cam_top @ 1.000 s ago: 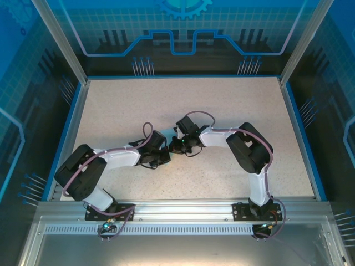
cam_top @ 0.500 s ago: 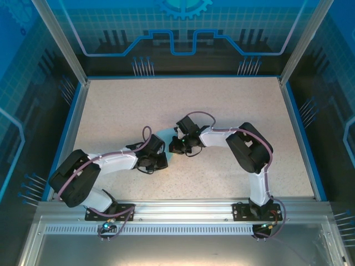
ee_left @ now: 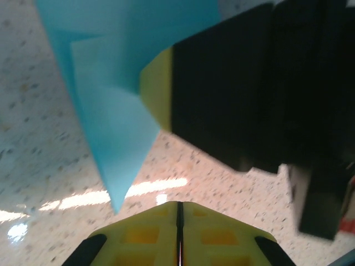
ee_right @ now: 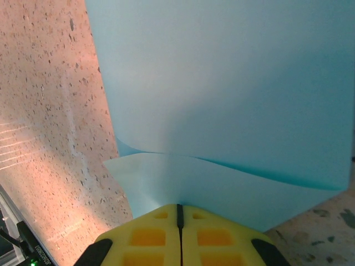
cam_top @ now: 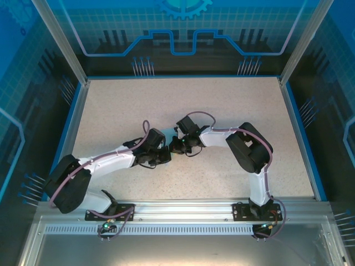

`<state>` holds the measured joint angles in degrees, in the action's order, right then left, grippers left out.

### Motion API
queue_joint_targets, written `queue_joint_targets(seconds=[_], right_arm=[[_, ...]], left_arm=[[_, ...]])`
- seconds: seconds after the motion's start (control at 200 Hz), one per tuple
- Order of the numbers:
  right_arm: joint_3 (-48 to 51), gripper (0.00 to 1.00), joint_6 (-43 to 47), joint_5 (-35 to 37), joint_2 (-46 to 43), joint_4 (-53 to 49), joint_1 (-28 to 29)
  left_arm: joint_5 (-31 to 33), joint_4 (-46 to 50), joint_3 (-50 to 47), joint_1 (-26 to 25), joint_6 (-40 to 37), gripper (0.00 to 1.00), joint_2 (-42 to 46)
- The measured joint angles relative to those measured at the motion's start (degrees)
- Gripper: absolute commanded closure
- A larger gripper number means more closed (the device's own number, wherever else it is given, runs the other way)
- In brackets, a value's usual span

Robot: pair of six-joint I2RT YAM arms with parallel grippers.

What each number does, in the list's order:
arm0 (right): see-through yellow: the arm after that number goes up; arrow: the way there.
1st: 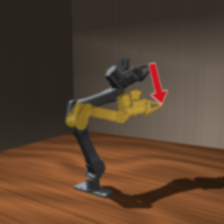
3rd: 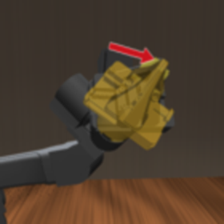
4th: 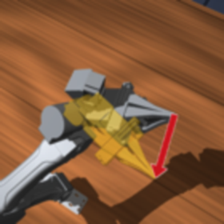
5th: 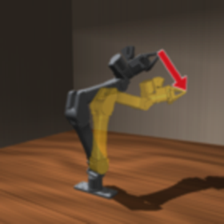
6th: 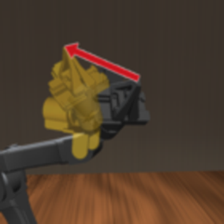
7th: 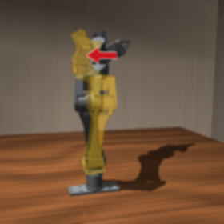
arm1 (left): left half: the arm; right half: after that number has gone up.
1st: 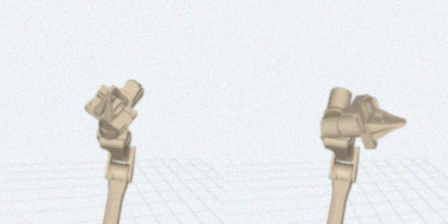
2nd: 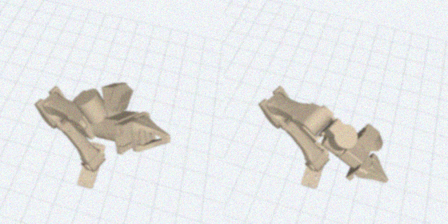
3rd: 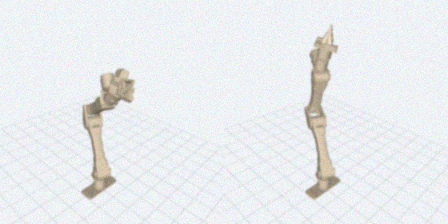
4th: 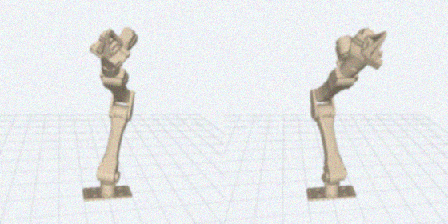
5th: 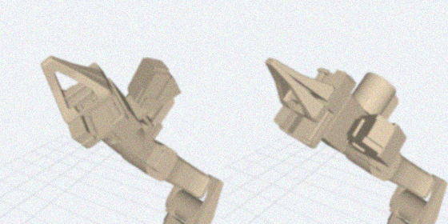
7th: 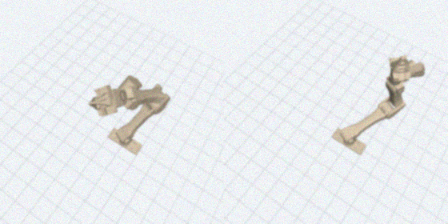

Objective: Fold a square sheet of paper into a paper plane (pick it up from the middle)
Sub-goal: Third fold the triangle at the center of the table.

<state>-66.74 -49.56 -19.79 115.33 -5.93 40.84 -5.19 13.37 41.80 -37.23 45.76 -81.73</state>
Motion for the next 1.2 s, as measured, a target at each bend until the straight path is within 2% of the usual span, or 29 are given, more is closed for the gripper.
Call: queue_joint_targets(seconds=[0.395, 1.2], right_arm=[[0.11, 0.96, 0.00, -0.24, 0.15, 0.66, -0.11], [0.26, 0.96, 0.00, -0.90, 0.31, 0.98, -0.39]], left_arm=[[-0.02, -2.54, 0.98, 1.46, 0.87, 0.98, -9.81], [-2.14, -9.31, -7.21, 1.84, 2.16, 0.99, -4.48]])
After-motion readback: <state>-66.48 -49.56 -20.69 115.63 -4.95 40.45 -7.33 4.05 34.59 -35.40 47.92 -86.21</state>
